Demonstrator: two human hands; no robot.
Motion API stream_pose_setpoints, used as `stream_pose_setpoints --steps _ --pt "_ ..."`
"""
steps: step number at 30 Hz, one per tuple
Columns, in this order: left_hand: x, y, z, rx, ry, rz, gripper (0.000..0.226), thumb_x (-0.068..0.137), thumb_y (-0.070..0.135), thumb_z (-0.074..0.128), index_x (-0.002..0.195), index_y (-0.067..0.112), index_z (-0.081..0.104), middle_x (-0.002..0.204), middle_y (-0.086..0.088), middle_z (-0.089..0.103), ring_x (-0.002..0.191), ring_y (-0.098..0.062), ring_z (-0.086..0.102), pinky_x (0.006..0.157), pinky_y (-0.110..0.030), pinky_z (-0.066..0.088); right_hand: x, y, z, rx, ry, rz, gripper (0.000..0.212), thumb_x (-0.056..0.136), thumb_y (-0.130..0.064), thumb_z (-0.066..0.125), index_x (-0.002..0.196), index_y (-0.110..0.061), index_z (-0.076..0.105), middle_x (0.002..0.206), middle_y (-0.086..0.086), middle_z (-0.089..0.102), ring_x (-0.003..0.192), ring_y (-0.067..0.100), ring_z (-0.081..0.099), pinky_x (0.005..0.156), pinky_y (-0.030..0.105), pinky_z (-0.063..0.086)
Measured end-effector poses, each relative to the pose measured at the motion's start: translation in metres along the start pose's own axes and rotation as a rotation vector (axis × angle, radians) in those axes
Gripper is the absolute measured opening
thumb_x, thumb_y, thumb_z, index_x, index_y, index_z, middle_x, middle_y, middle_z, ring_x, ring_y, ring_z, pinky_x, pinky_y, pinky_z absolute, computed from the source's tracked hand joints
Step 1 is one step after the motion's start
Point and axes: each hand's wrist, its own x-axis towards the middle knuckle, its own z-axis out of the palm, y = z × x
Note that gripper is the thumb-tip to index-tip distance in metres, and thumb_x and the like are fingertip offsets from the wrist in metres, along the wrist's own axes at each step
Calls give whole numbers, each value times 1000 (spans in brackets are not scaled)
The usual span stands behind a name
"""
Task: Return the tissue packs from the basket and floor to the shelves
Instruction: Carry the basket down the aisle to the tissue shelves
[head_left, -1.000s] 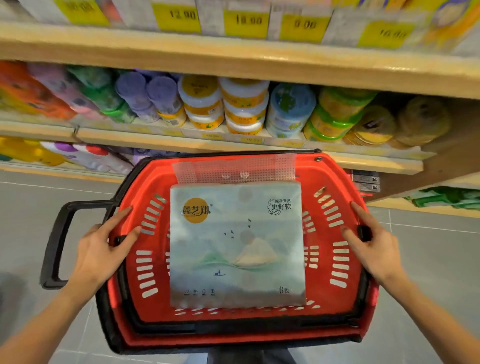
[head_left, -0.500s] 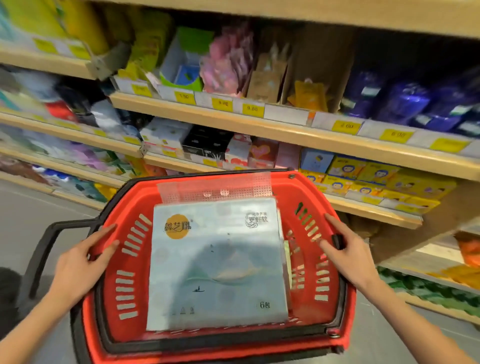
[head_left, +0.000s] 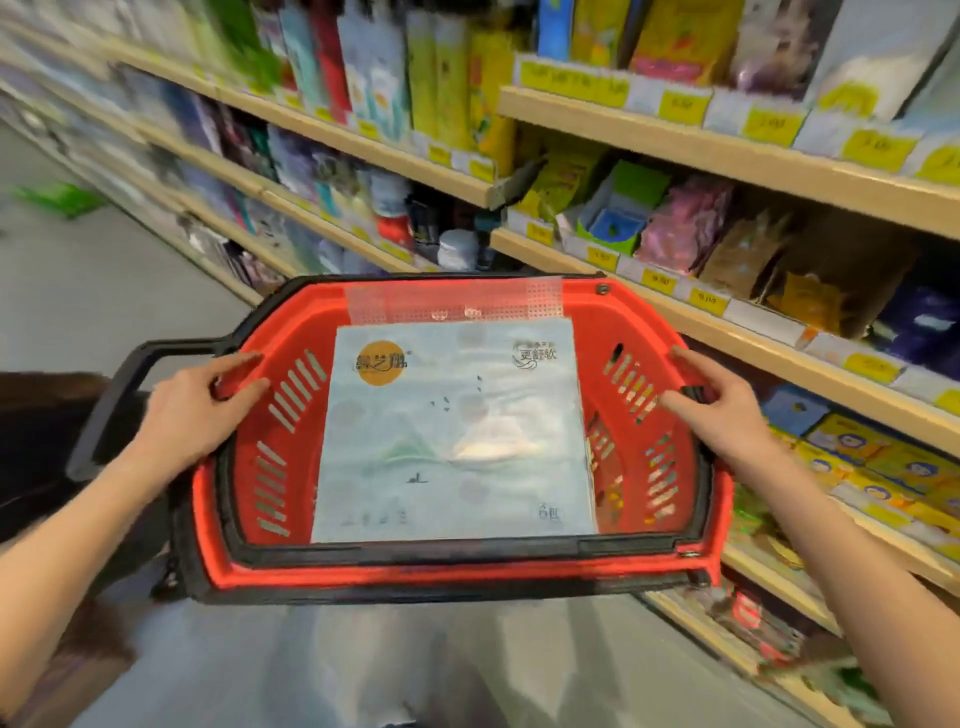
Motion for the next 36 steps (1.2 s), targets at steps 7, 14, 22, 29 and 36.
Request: stream_pose_setpoints --steps 7,14,22,29,36 --pt "28 -59 -74 25 105 -55 41 82 41 63 121 26 61 110 -22 66 105 -40 60 87 -43 45 46 -64 83 92 -90 -101 50 75 -4 69 121 -19 57 123 7 60 100 9 55 84 8 45" --pt "59 -93 -122 27 182 -168 42 82 44 62 121 30 60 105 -21 65 103 -40 58 79 -40 42 105 -121 153 158 -148 -139 52 76 -8 68 125 -23 56 103 -4 61 62 -13 59 51 3 45" --pt "114 -109 -129 69 267 -299 42 81 45 61 120 31 61 108 -22 65 86 -35 61 72 -38 42 215 -164 222 189 -275 -211 54 78 -4 67 127 -21 53 95 -6 62 52 -16 56 46 2 41" --pt "156 -116 -121 83 346 -442 44 81 50 59 122 33 59 95 -17 66 87 -34 62 68 -34 42 313 -208 271 144 -420 -338 50 75 -16 72 123 -25 58 124 -5 54 102 6 52 70 6 40" --pt "196 -133 -124 109 388 -509 42 82 46 60 121 31 60 108 -15 67 103 -35 61 74 -34 41 374 -252 328 180 -461 -390 46 79 -12 68 123 -13 58 115 -3 55 96 5 51 59 -4 35"
